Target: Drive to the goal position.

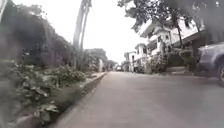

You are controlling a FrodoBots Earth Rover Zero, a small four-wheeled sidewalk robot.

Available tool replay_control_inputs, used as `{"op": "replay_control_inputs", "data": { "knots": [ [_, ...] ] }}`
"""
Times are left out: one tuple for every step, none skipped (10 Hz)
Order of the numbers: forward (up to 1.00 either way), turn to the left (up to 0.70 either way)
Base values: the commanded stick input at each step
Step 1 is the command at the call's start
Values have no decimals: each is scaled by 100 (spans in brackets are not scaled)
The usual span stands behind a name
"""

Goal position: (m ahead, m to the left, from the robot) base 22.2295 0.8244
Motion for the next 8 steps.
{"op": "replay_control_inputs", "data": {
  "knots": [
    [70,0],
    [70,0],
    [70,-3],
    [70,-9],
    [70,-14],
    [70,-27],
    [70,-34],
    [70,-34]
  ]
}}
